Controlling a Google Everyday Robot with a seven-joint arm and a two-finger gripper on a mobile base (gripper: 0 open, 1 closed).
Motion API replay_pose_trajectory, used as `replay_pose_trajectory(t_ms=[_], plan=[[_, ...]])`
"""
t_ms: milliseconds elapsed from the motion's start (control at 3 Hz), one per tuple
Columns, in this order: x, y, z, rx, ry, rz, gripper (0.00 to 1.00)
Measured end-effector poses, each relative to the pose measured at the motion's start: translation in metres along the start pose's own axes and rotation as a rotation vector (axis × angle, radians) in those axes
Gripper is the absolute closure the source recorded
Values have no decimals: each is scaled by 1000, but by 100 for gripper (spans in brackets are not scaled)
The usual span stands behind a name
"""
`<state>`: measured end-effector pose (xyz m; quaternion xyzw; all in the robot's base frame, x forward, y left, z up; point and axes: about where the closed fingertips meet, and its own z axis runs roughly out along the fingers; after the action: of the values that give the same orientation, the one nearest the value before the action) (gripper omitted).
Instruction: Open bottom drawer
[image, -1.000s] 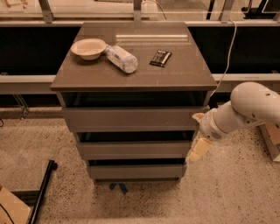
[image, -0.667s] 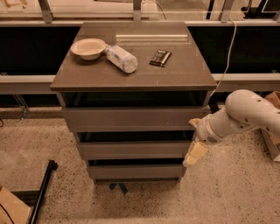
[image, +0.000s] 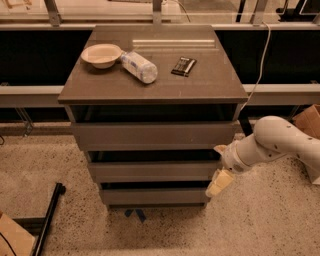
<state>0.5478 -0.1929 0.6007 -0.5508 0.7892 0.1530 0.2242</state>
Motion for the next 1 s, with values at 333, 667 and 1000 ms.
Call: replay_pose_trajectory(t_ms=[333,667,1000], plan=[[17,8,19,-14,67,-18,0],[36,11,42,-17,122,-42,0],[59,9,69,-43,136,-42,0]])
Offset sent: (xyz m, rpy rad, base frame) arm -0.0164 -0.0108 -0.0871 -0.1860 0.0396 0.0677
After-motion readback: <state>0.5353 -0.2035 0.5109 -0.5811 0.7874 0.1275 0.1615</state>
